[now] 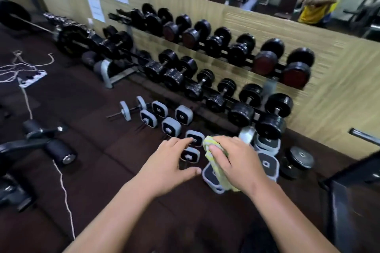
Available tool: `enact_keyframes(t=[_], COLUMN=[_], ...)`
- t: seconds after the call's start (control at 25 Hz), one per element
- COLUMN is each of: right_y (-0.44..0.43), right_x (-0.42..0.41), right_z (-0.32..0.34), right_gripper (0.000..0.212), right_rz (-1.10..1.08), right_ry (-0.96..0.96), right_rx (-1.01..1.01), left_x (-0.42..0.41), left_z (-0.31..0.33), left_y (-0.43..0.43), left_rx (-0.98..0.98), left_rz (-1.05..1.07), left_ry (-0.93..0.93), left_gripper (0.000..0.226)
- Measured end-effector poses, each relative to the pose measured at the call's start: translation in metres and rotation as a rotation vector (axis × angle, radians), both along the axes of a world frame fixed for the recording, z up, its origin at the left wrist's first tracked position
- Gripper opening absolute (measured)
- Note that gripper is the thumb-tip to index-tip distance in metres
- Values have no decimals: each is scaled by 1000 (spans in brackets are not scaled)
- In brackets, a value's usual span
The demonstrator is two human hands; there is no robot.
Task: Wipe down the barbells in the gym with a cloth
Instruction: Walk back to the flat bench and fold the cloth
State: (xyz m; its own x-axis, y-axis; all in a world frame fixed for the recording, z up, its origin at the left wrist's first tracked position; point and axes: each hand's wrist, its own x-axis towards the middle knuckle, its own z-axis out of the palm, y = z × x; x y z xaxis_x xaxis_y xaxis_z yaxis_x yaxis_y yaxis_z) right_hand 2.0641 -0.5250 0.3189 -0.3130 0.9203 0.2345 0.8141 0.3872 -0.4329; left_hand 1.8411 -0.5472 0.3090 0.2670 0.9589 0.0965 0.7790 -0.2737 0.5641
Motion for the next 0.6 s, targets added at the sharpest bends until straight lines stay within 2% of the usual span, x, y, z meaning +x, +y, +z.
enact_keyframes(t=[0.2, 0.28, 0.36, 0.48, 0.6], right_y=[99, 130, 158, 204, 251], right_x=[-107, -143, -182, -237, -281], right_z=[-15, -18, -17, -10, -10], right_gripper=[39, 31, 26, 36, 34], right_rz=[80, 115, 179, 273, 349], right_ry=[31, 51, 61, 66, 88], right_rx=[-23, -49, -70, -94, -74], left_x=[-131, -172, -205, -246, -277], left_z=[-5, -8, -7, -4, -5], left_y=[62, 75, 86, 109, 138], left_rx=[16, 7, -4, 3, 7], left_rz=[209, 292, 366, 450, 520], left_ry=[-31, -43, -67, -77, -73], left_gripper=[79, 74, 70, 66, 60])
